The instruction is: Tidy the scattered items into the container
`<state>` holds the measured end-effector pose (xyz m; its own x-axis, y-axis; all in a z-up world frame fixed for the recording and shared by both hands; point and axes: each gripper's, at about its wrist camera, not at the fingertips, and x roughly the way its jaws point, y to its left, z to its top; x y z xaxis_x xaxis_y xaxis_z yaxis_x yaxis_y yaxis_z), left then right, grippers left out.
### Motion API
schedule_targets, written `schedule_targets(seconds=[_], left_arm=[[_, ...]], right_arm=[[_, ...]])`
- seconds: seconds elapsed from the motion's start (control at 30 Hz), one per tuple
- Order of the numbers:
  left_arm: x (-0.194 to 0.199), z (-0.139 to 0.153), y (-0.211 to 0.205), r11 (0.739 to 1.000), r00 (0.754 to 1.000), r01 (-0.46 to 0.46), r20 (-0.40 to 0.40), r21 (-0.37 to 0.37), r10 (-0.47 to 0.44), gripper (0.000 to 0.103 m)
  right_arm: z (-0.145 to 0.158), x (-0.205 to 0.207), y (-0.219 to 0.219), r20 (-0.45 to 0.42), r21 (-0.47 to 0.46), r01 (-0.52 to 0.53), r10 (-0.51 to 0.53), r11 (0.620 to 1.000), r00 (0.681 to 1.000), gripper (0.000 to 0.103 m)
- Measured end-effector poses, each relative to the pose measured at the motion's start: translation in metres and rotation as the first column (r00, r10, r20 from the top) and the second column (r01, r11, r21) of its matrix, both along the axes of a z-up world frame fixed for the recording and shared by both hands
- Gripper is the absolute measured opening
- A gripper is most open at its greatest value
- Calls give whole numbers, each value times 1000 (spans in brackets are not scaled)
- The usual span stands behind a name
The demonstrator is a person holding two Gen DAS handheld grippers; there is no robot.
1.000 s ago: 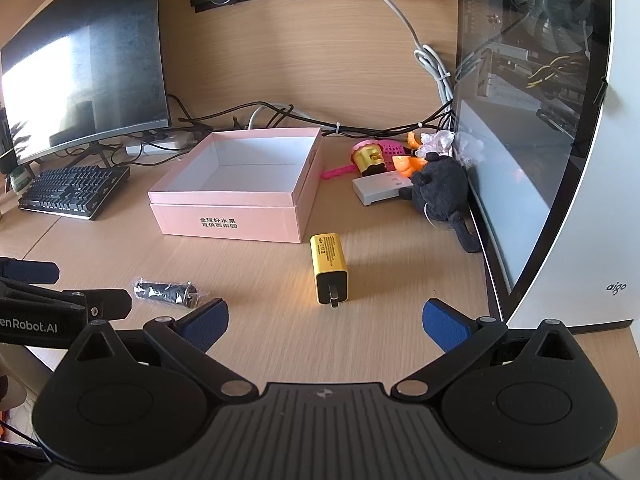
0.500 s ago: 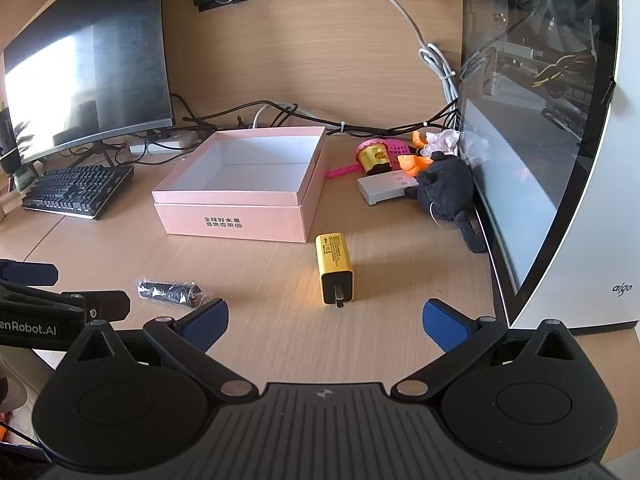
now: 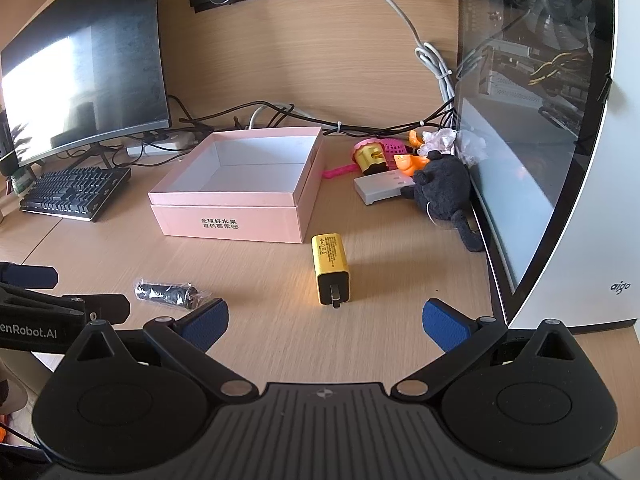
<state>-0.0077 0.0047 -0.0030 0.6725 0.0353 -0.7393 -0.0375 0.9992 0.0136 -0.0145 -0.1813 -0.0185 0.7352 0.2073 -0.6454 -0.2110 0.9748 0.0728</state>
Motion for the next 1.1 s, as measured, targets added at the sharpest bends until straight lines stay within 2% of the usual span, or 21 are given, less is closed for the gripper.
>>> schedule_targets(seconds=[1.1], left_arm=[[5,-3,0,1000,1000,5,-5,2,-5,103]], right_arm=[[-1,5,0,-10,1,6,-6,1000,1000,103]])
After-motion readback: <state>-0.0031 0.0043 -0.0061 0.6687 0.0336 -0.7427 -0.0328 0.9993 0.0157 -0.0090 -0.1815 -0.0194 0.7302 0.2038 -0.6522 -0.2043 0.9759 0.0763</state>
